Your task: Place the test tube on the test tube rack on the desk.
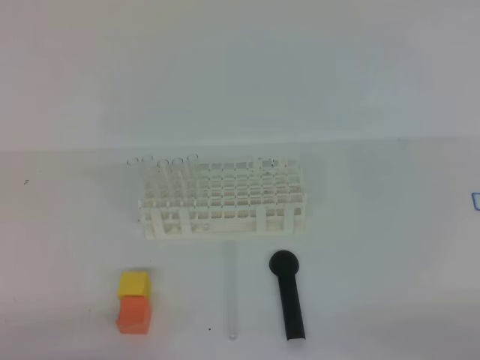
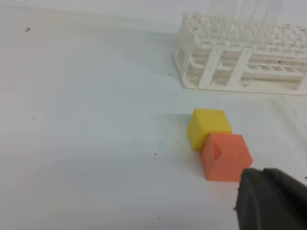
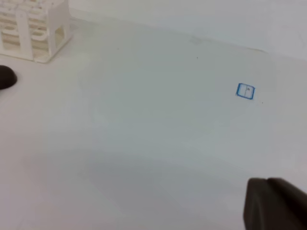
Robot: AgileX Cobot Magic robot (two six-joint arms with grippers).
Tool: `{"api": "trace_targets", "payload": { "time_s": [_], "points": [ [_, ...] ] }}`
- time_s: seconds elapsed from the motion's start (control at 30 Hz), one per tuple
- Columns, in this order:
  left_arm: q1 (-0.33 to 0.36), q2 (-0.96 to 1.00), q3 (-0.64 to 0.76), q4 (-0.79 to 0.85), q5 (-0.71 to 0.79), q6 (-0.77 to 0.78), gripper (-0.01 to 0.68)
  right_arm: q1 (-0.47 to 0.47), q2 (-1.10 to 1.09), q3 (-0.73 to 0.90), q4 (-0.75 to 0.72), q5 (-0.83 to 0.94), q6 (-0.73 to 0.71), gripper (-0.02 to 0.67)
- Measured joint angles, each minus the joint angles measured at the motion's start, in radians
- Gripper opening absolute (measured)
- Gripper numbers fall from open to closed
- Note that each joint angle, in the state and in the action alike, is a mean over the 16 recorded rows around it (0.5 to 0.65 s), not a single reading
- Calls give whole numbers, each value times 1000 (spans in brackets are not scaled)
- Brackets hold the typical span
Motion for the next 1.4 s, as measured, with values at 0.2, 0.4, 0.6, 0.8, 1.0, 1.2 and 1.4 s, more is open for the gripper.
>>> {"api": "trace_targets", "payload": {
  "time_s": [0.2,0.4,0.6,0.8,1.0,1.2,1.4],
  "points": [
    [0,0,0,0,0,0,-1,0,0,0,0,0,0,-1],
    [0,0,0,0,0,0,-1,0,0,0,0,0,0,-1],
    [0,0,0,0,-6,0,-1,0,0,0,0,0,0,-1],
    [0,0,0,0,-79,0,-1,0,0,0,0,0,0,-1],
    [0,0,0,0,-246,0,-1,0,0,0,0,0,0,-1],
    [0,0,0,0,-436,0,-1,0,0,0,4,-3,-1,-1],
    [1,0,0,0,-568,0,-1,0,0,2,25,-55,-2,-1]
  ]
}}
